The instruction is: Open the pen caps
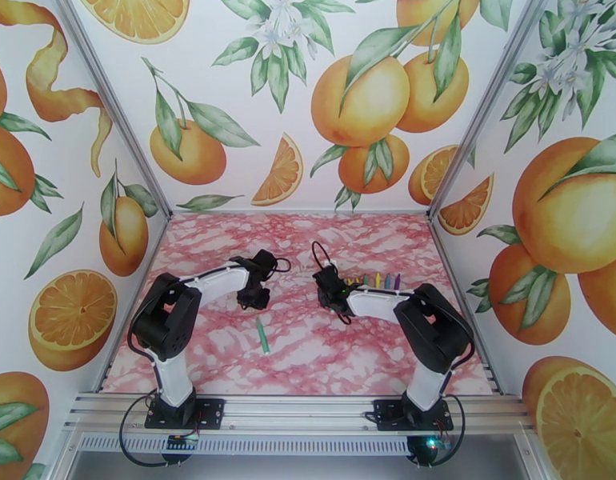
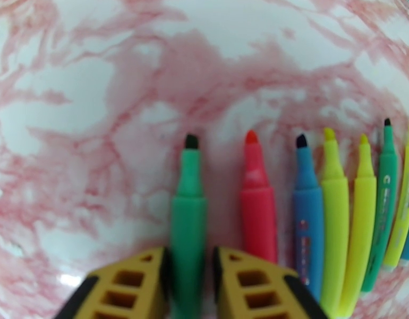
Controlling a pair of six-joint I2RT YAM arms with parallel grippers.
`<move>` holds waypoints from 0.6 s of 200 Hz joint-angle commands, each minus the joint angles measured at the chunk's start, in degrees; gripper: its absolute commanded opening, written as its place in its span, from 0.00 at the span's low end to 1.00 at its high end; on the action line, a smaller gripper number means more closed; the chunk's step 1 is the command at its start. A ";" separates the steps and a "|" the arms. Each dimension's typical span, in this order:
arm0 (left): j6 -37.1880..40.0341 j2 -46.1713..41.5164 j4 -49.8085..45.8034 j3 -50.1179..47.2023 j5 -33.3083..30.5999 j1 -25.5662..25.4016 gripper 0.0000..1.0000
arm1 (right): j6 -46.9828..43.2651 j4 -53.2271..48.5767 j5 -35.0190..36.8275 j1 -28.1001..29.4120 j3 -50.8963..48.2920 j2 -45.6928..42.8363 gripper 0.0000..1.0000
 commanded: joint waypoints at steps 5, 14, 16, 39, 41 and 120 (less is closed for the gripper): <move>0.46 0.36 -0.24 1.52 -0.73 -0.43 0.21 | 0.15 -1.45 -0.18 -0.01 -0.62 -3.86 0.31; 0.35 0.36 -0.29 1.57 -0.81 -0.36 0.22 | 0.11 -1.62 -0.29 0.38 -0.90 -4.70 0.31; 0.35 0.36 -0.29 1.58 -0.81 -0.43 0.22 | 0.11 -1.65 -0.28 0.43 -0.94 -4.94 0.31; 0.17 0.27 -0.29 1.59 -0.72 -0.46 0.23 | 0.02 -2.69 -0.25 1.89 -1.44 -6.74 0.33; 0.17 0.27 -0.27 1.65 -0.70 -0.46 0.23 | -0.03 -2.75 -0.19 2.06 -1.47 -6.90 0.33; 0.17 -1.02 -0.62 1.65 -0.65 -0.54 0.25 | 0.28 -6.90 2.40 8.54 -2.69 -13.48 0.36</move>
